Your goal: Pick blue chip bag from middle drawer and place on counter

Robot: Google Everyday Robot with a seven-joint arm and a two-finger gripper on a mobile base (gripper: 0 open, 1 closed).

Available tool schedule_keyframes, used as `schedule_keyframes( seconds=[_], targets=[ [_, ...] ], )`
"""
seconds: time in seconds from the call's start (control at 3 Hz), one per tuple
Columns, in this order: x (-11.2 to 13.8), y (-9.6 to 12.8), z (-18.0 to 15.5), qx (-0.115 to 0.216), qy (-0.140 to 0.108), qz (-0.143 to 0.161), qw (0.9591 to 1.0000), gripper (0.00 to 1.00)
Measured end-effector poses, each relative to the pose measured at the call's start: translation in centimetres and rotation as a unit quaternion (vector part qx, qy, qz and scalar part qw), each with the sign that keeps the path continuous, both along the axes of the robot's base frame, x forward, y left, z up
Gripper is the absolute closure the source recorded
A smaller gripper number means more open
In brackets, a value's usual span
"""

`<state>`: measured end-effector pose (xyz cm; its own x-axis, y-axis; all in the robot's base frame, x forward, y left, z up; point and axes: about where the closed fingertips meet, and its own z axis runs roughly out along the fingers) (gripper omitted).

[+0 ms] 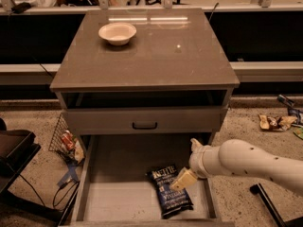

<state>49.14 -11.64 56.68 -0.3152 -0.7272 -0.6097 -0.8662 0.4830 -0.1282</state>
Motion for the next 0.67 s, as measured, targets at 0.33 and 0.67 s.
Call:
schedule_keyframes(
  seconds=[0.33,0.67],
  targets=[
    [1.1,1.0,-4.5,0.005,0.0,-0.005,1.0,0.0],
    [0.9,2.3,-8.6,0.001,0.008,0.001,1.0,0.0]
  ],
)
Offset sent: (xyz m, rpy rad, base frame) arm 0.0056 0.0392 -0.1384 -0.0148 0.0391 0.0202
